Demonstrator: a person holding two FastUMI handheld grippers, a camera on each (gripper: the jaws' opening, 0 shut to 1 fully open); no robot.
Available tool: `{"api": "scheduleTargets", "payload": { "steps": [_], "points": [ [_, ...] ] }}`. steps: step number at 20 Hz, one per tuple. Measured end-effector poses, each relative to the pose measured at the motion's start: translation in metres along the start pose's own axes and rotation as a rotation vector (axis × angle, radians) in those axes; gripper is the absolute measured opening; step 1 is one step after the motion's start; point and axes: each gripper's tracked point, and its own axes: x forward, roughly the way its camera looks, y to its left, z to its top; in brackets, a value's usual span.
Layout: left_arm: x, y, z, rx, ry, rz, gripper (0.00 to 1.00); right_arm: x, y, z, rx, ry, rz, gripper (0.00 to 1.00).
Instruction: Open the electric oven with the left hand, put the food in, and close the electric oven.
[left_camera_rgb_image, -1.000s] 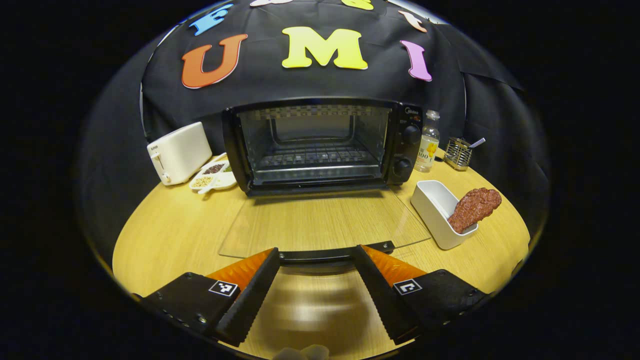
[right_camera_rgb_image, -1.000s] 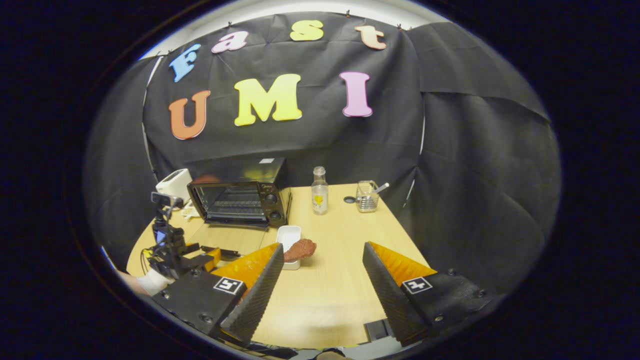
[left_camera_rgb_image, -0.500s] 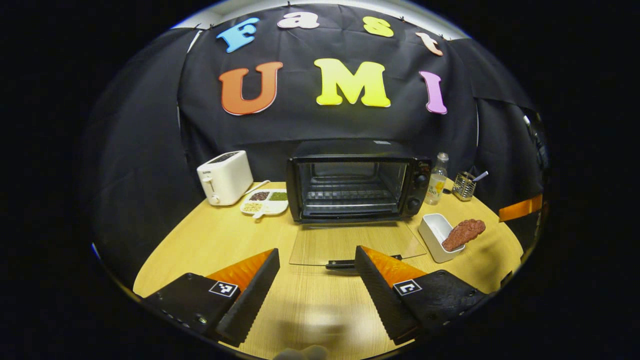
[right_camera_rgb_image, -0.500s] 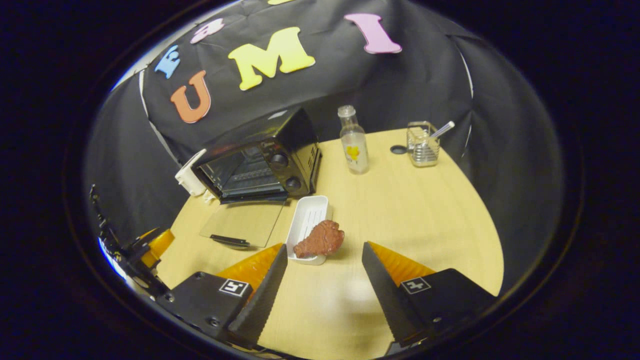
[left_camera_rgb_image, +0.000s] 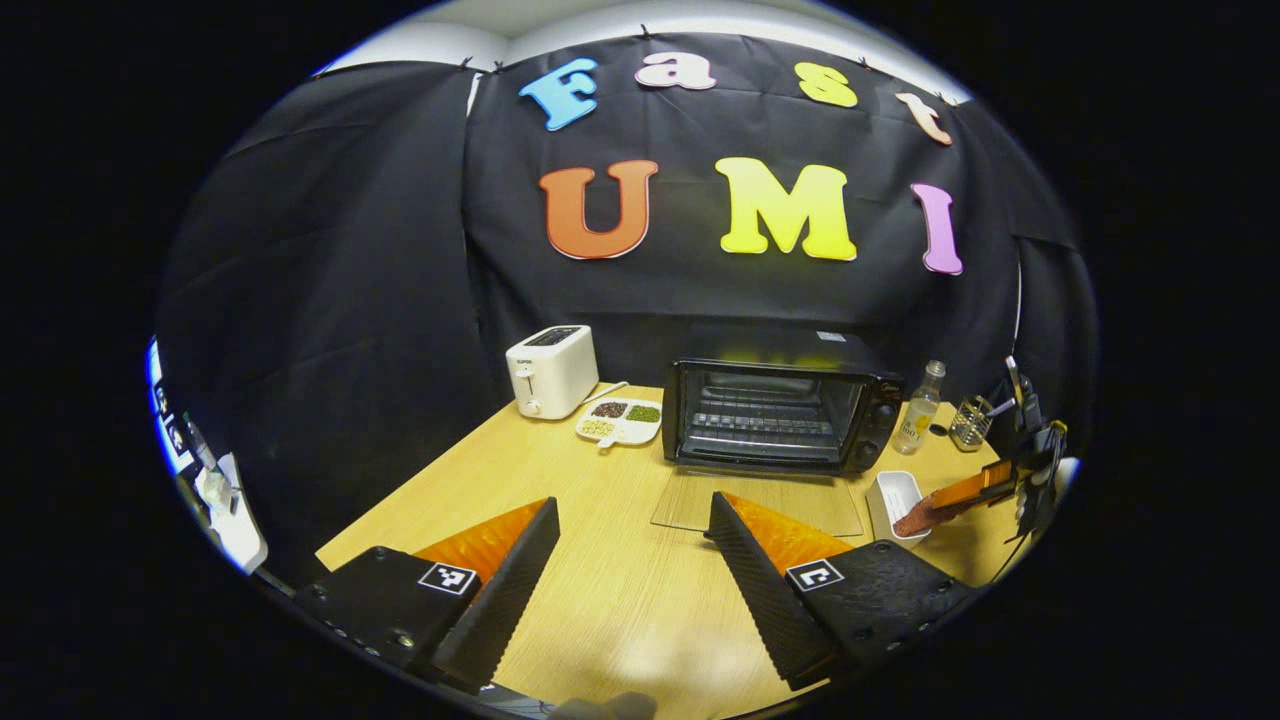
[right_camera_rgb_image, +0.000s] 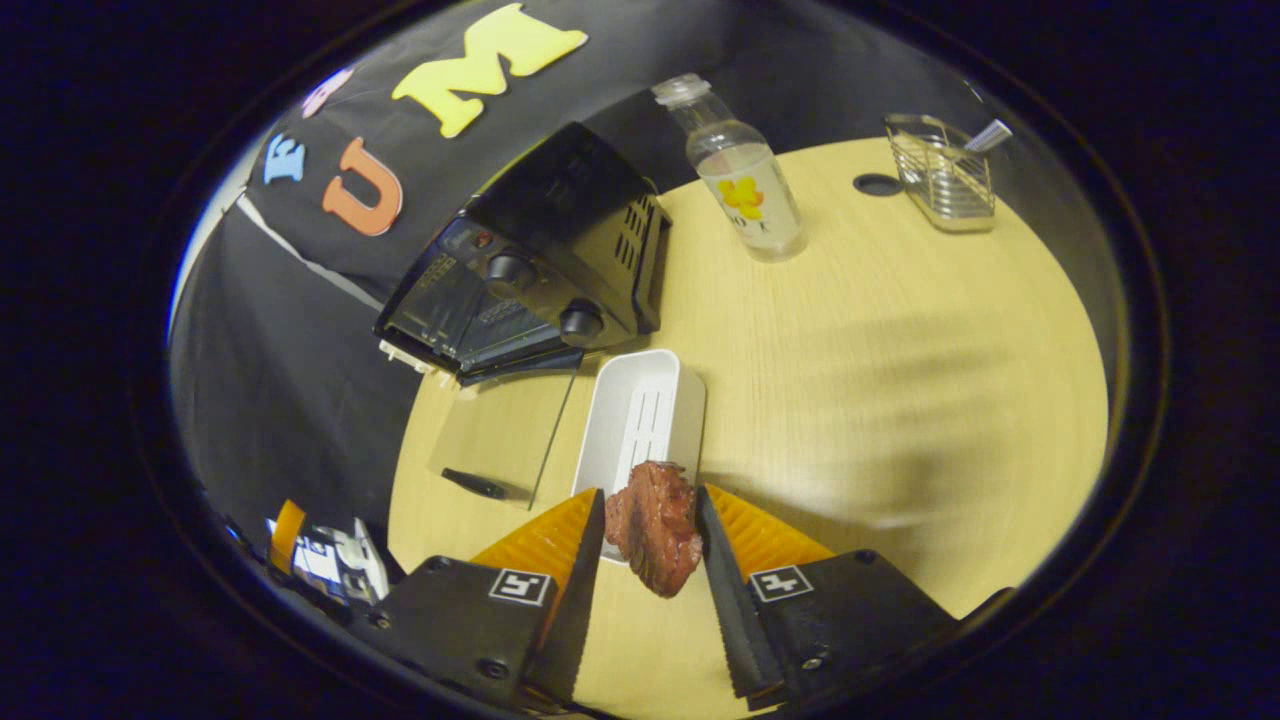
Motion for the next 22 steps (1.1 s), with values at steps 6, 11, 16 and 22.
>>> {"api": "scheduleTargets", "payload": {
  "steps": [6, 11, 16, 22],
  "points": [
    [-0.016, 0.003, 0.014, -0.014, -0.016, 0.048, 0.97, -0.005, 0.003, 0.000, 0.116, 0.029, 0.070, 0.17],
    [-0.019, -0.007, 0.024, 0.042, -0.041, 0.003, 0.96, -0.031, 0.035, 0.016, 0.084, -0.051, 0.109, 0.16],
    [-0.020, -0.011, 0.026, 0.092, -0.047, -0.058, 0.97, -0.044, 0.082, 0.029, 0.082, -0.146, 0.126, 0.16],
    [-0.012, -0.005, 0.021, 0.158, -0.049, -0.168, 0.97, -0.020, 0.140, 0.037, 0.179, -0.254, 0.155, 0.16]
  ]
}}
